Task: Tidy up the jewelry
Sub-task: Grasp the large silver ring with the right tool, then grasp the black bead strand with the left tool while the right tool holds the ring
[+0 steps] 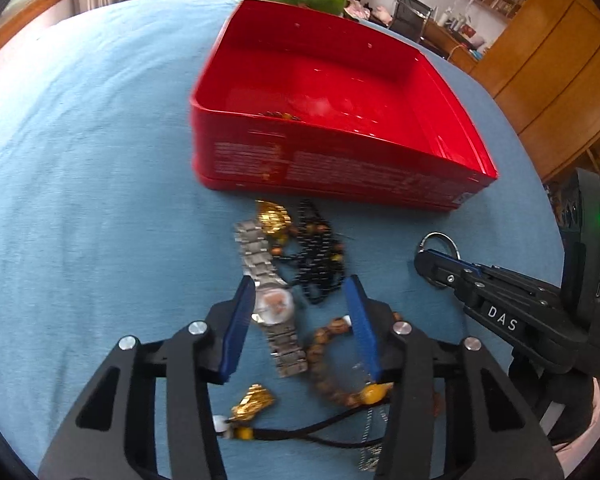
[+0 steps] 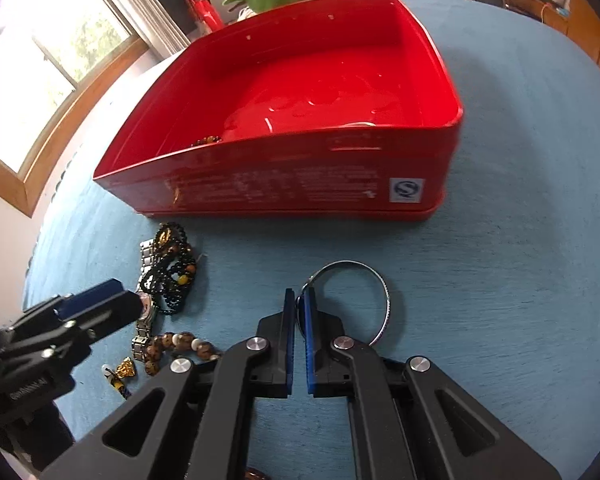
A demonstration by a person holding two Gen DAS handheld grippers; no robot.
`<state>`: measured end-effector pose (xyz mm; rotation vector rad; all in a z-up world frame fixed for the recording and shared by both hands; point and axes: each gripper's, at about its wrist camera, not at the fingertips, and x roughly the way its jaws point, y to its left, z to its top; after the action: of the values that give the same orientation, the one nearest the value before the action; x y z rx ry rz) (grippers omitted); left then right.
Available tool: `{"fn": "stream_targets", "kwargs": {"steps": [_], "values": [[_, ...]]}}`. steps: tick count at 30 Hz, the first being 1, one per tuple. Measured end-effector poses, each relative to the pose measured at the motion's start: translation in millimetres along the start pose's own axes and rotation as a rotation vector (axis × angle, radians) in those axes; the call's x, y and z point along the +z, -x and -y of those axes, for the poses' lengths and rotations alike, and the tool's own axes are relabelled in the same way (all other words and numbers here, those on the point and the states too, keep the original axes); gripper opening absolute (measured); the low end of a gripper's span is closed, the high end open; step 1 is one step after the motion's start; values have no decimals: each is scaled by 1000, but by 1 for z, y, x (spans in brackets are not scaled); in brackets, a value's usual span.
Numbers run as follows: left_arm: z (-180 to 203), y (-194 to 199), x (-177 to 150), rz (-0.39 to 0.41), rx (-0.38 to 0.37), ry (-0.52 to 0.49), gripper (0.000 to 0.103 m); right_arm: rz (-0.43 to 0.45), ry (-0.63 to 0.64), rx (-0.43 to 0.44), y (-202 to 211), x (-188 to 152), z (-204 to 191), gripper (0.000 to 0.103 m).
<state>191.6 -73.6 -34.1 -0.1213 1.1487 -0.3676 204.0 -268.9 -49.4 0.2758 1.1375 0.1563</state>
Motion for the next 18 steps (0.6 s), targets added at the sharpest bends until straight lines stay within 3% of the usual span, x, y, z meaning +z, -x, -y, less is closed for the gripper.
{"fn": "stream_targets", "kwargs": {"steps": [9, 11, 13, 14, 18], "values": [[24, -21, 7, -20, 14, -14, 44, 0, 4, 0, 2, -2, 4, 2], [27, -24, 9, -21, 22, -26, 37, 0, 5, -1, 1, -3, 4, 2], [25, -32, 12, -47, 0, -16, 14, 0, 5, -2, 0, -2, 3, 2], [24, -35, 12, -61, -13, -10, 8, 0, 5, -2, 0, -2, 2, 2], [19, -36, 13, -44, -26, 0, 2, 3, 3, -10, 0, -2, 2, 3]]}}
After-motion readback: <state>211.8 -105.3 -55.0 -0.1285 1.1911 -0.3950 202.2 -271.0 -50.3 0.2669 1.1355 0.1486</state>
